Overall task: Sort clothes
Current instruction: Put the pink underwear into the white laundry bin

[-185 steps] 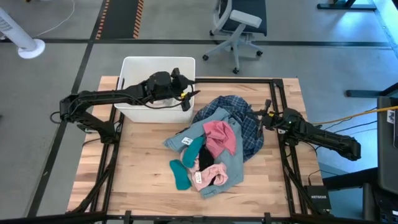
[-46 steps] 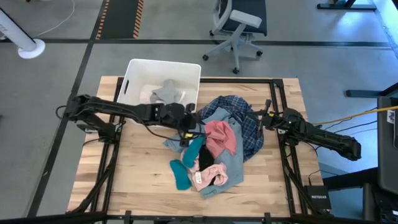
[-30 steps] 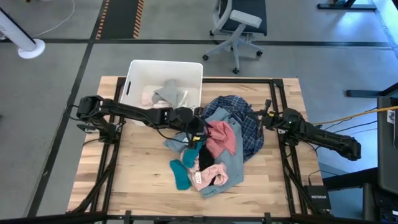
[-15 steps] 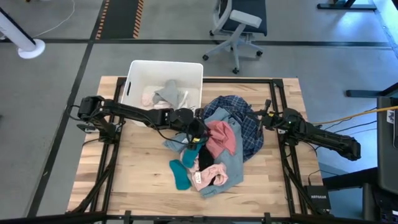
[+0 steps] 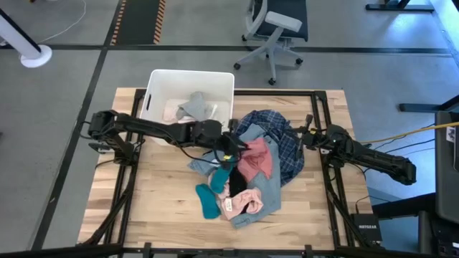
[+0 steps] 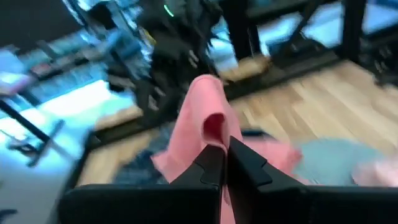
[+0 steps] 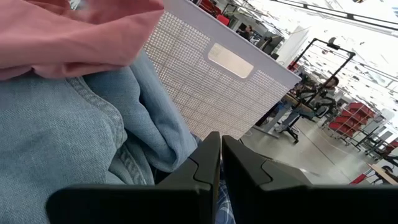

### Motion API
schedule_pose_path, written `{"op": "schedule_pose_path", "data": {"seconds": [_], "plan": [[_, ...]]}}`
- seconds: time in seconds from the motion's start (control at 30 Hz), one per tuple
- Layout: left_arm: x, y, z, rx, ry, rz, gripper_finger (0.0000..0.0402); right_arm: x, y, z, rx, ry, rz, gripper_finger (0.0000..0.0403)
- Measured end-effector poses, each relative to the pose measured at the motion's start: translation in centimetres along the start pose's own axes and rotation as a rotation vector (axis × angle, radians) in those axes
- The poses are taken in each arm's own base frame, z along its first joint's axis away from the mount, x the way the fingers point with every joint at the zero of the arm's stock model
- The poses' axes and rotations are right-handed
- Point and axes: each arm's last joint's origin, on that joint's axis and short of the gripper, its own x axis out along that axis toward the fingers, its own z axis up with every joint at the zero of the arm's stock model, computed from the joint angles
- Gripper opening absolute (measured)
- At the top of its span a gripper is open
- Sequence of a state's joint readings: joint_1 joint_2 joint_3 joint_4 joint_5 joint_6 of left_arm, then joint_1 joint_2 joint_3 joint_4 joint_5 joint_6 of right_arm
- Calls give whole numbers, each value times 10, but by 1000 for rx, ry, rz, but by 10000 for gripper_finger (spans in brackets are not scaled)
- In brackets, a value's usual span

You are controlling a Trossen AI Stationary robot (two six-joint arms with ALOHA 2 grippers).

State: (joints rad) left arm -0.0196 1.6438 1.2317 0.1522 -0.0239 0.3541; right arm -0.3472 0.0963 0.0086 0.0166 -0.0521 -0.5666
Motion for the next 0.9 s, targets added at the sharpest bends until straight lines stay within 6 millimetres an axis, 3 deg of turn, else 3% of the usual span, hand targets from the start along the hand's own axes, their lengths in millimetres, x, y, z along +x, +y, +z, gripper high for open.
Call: {"op": "schedule_pose_path", "data": {"seconds": [0.13,0.33,0.67,0.9], "plan": [[-16,12,26,18,-58,97,3,0,0,0,0,0,0,35],[-60,39,65,40,-181,264,3,0,0,0,0,-1,-1,35],[-151,76,98,17,-301,523,3,0,0,0,0,0,-1,35],[-210,89,105,2,-292,727,3,0,0,0,0,0,0,35]]}}
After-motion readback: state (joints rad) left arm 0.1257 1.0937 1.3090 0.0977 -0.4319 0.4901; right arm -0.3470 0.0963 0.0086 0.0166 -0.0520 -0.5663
